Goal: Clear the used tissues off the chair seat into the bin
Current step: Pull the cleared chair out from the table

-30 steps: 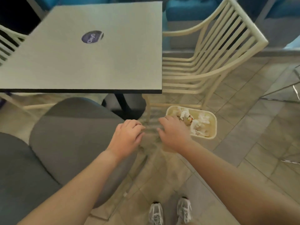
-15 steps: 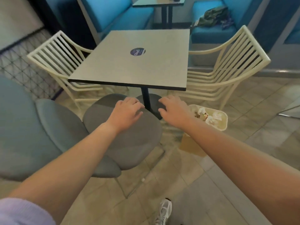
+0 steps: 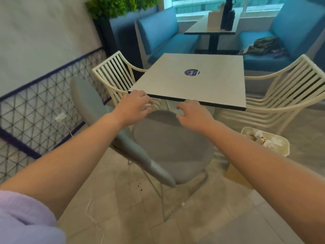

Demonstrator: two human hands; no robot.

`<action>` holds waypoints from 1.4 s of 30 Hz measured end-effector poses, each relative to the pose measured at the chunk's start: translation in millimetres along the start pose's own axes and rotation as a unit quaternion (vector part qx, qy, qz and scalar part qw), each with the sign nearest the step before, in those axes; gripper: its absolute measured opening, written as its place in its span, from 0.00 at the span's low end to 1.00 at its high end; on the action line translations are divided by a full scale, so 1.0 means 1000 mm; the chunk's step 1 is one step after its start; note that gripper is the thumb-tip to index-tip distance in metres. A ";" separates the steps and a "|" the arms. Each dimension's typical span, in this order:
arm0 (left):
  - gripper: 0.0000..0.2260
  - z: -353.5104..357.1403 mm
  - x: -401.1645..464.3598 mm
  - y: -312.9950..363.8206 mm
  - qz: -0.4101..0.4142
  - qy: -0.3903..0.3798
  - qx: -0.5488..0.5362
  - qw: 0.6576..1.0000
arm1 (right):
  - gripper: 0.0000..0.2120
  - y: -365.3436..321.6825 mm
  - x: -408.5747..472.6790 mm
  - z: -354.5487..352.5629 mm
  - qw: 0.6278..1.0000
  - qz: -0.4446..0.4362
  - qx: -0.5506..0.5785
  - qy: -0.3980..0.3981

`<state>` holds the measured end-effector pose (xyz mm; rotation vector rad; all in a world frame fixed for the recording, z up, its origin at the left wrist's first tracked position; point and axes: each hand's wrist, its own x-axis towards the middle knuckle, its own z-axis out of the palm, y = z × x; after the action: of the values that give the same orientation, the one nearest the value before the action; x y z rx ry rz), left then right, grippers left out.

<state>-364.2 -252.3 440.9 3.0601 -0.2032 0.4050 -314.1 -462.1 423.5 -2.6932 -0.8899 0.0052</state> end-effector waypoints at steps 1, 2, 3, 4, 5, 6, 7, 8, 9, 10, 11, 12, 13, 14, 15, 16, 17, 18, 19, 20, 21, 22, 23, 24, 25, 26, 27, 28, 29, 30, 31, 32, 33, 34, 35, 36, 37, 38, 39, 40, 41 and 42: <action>0.12 -0.005 -0.009 -0.017 0.003 0.000 0.000 1.000 | 0.18 -0.019 0.005 0.003 1.000 0.001 0.001 -0.001; 0.12 -0.009 -0.017 -0.034 0.006 0.002 0.001 1.000 | 0.18 -0.038 0.011 0.006 1.000 -0.003 0.001 0.002; 0.12 -0.013 -0.025 -0.051 0.006 0.002 0.001 1.000 | 0.18 -0.056 0.016 0.008 1.000 -0.007 0.003 0.005; 0.12 -0.017 -0.033 -0.069 0.002 -0.001 0.001 1.000 | 0.18 -0.074 0.021 0.011 1.000 -0.009 0.007 0.010; 0.12 -0.020 -0.039 -0.084 -0.002 0.000 0.000 1.000 | 0.18 -0.090 0.025 0.014 1.000 -0.010 0.014 0.012; 0.12 -0.023 -0.045 -0.098 -0.005 0.006 0.000 1.000 | 0.18 -0.104 0.029 0.017 1.000 -0.014 0.018 0.016; 0.12 -0.025 -0.050 -0.109 -0.005 0.010 -0.001 1.000 | 0.18 -0.116 0.032 0.019 0.999 -0.017 0.020 0.019; 0.12 -0.026 -0.054 -0.120 -0.006 0.011 -0.007 1.000 | 0.17 -0.127 0.035 0.023 0.999 -0.021 0.017 0.021; 0.12 -0.027 -0.058 -0.130 -0.009 0.012 -0.014 1.000 | 0.17 -0.137 0.038 0.026 0.999 -0.023 0.012 0.021; 0.12 -0.026 -0.061 -0.140 -0.013 0.013 -0.021 1.000 | 0.17 -0.145 0.042 0.028 0.999 -0.026 0.006 0.020; 0.12 -0.025 -0.065 -0.147 -0.014 0.016 -0.024 0.999 | 0.16 -0.152 0.047 0.030 0.999 -0.028 -0.001 0.017; 0.12 -0.024 -0.069 -0.153 -0.014 0.021 -0.025 0.999 | 0.16 -0.159 0.053 0.032 0.999 -0.031 -0.009 0.016; 0.12 -0.023 -0.073 -0.160 -0.018 0.030 -0.030 0.999 | 0.16 -0.166 0.058 0.034 0.999 -0.037 -0.015 0.016; 0.13 -0.023 -0.078 -0.166 -0.030 0.037 -0.039 0.998 | 0.16 -0.174 0.065 0.035 0.999 -0.044 -0.020 0.014; 0.14 -0.023 -0.084 -0.171 -0.043 0.038 -0.051 0.997 | 0.16 -0.181 0.070 0.036 0.999 -0.049 -0.021 0.009; 0.17 -0.023 -0.089 -0.176 -0.050 0.036 -0.063 0.996 | 0.16 -0.188 0.074 0.037 0.998 -0.053 -0.022 0.008; 0.19 -0.025 -0.091 -0.184 -0.052 0.032 -0.070 0.996 | 0.16 -0.195 0.079 0.037 0.998 -0.056 -0.026 0.012; 0.21 -0.027 -0.092 -0.192 -0.054 0.023 -0.078 0.995 | 0.16 -0.202 0.084 0.039 0.998 -0.057 -0.027 0.012; 0.23 -0.028 -0.093 -0.200 -0.054 0.014 -0.087 0.995 | 0.16 -0.209 0.088 0.042 0.998 -0.054 -0.027 0.010; 0.24 -0.029 -0.091 -0.209 -0.050 0.006 -0.094 0.994 | 0.16 -0.215 0.093 0.044 0.998 -0.054 -0.031 0.012; 0.25 -0.029 -0.087 -0.218 -0.042 -0.004 -0.099 0.994 | 0.16 -0.222 0.097 0.047 0.998 -0.054 -0.037 0.013; 0.26 -0.029 -0.082 -0.228 -0.031 -0.016 -0.099 0.995 | 0.16 -0.229 0.102 0.051 0.998 -0.054 -0.040 0.013; 0.27 -0.028 -0.077 -0.238 -0.013 -0.029 -0.094 0.995 | 0.16 -0.235 0.107 0.054 0.998 -0.052 -0.041 0.012; 0.28 -0.027 -0.071 -0.249 0.007 -0.041 -0.088 0.995 | 0.16 -0.241 0.114 0.059 0.998 -0.046 -0.040 0.015; 0.29 -0.025 -0.066 -0.259 0.027 -0.050 -0.085 0.995 | 0.16 -0.247 0.120 0.063 0.998 -0.037 -0.038 0.020; 0.29 -0.023 -0.059 -0.273 0.046 -0.061 -0.086 0.993 | 0.16 -0.254 0.126 0.069 0.999 -0.024 -0.033 0.032; 0.30 -0.022 -0.053 -0.284 0.063 -0.071 -0.089 0.992 | 0.16 -0.262 0.132 0.075 0.999 -0.007 -0.026 0.045; 0.29 -0.020 -0.049 -0.293 0.072 -0.086 -0.093 0.989 | 0.17 -0.267 0.136 0.080 0.998 0.009 -0.023 0.054; 0.29 -0.018 -0.045 -0.303 0.091 -0.102 -0.095 0.986 | 0.17 -0.275 0.140 0.087 0.997 0.030 -0.026 0.063; 0.28 -0.015 -0.043 -0.314 0.114 -0.113 -0.095 0.982 | 0.18 -0.282 0.145 0.092 0.995 0.051 -0.036 0.071; 0.26 -0.012 -0.041 -0.324 0.133 -0.119 -0.100 0.979 | 0.18 -0.290 0.150 0.097 0.993 0.072 -0.045 0.078; 0.25 -0.009 -0.039 -0.332 0.149 -0.119 -0.108 0.976 | 0.19 -0.297 0.153 0.100 0.991 0.093 -0.049 0.084; 0.25 -0.007 -0.036 -0.340 0.167 -0.120 -0.116 0.972 | 0.20 -0.303 0.155 0.103 0.988 0.117 -0.049 0.088; 0.26 -0.005 -0.032 -0.345 0.184 -0.120 -0.117 0.969 | 0.22 -0.307 0.155 0.104 0.986 0.134 -0.053 0.090; 0.29 -0.003 -0.026 -0.348 0.203 -0.124 -0.111 0.965 | 0.25 -0.309 0.155 0.106 0.983 0.152 -0.061 0.086; 0.32 -0.001 -0.019 -0.351 0.224 -0.130 -0.096 0.961 | 0.28 -0.312 0.154 0.108 0.979 0.175 -0.069 0.079; 0.32 0.000 -0.012 -0.352 0.243 -0.134 -0.076 0.958 | 0.32 -0.314 0.152 0.109 0.974 0.202 -0.074 0.073; 0.32 0.002 -0.005 -0.354 0.252 -0.136 -0.057 0.956 | 0.35 -0.316 0.152 0.110 0.968 0.230 -0.077 0.067; 0.31 0.002 0.000 -0.355 0.256 -0.135 -0.044 0.956 | 0.38 -0.320 0.151 0.112 0.961 0.257 -0.078 0.062; 0.30 0.004 0.006 -0.357 0.257 -0.134 -0.035 0.956 | 0.39 -0.324 0.151 0.114 0.953 0.283 -0.085 0.061; 0.30 0.004 0.009 -0.360 0.256 -0.133 -0.029 0.957 | 0.41 -0.328 0.152 0.118 0.946 0.301 -0.095 0.070; 0.30 0.005 0.013 -0.364 0.260 -0.132 -0.027 0.956 | 0.41 -0.331 0.154 0.122 0.939 0.313 -0.110 0.090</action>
<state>-301.1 105.9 427.9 2.9555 -1.0200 -0.0024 -394.5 -86.1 416.0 -2.9995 0.0466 -0.2080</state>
